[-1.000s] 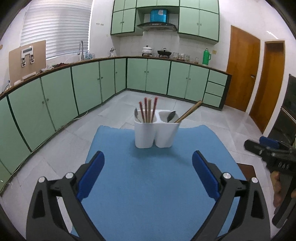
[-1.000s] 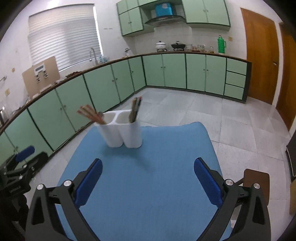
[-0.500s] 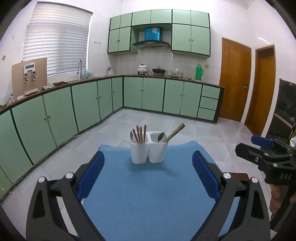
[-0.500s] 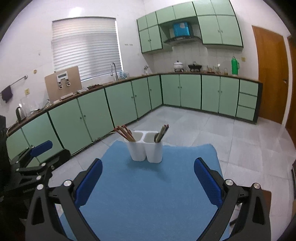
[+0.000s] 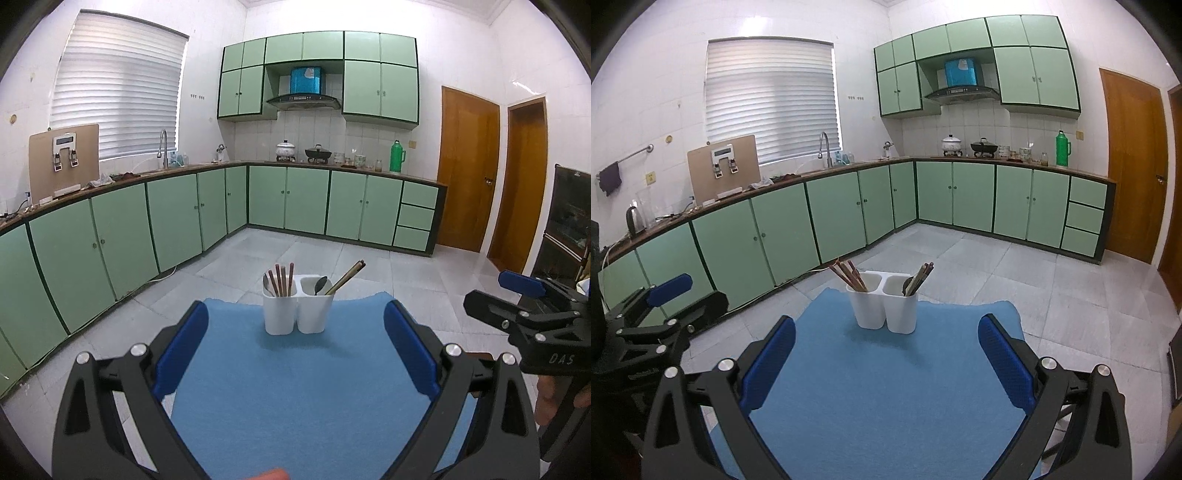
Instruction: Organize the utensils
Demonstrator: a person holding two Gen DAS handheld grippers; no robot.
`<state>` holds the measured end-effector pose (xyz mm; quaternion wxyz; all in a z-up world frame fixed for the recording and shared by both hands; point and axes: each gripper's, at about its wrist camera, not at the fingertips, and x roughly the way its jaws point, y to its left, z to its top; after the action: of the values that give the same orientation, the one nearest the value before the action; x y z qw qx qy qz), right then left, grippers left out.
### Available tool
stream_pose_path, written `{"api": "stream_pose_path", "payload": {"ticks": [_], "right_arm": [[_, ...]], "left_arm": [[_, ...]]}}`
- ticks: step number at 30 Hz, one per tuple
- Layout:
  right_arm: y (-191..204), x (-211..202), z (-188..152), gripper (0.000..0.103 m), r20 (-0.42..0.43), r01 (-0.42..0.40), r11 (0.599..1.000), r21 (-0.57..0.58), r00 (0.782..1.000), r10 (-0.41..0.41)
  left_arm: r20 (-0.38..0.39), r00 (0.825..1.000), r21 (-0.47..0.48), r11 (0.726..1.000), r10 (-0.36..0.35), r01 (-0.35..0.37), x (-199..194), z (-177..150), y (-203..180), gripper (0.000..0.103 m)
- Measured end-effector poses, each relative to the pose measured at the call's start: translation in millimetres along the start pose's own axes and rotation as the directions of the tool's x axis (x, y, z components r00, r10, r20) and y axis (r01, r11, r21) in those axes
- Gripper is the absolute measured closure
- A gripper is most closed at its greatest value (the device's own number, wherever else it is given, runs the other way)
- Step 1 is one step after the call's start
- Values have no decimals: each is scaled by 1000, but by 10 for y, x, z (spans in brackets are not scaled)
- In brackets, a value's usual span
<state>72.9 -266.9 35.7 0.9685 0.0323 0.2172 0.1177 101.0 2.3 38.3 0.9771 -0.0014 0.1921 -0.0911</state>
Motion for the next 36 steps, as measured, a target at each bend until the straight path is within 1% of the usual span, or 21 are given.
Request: {"api": "stream_pose_path", "payload": {"ticks": [15, 36], "right_arm": [[49, 18, -48, 6, -12, -11, 1000, -6, 1000, 11], [50, 24, -63, 6, -12, -13, 1000, -7, 1000, 13]], "left_arm": [[-8, 1000, 8, 1000, -11, 11, -8, -7, -75, 10], [-11, 1000, 7, 1000, -7, 7, -7, -12, -49, 10]]}}
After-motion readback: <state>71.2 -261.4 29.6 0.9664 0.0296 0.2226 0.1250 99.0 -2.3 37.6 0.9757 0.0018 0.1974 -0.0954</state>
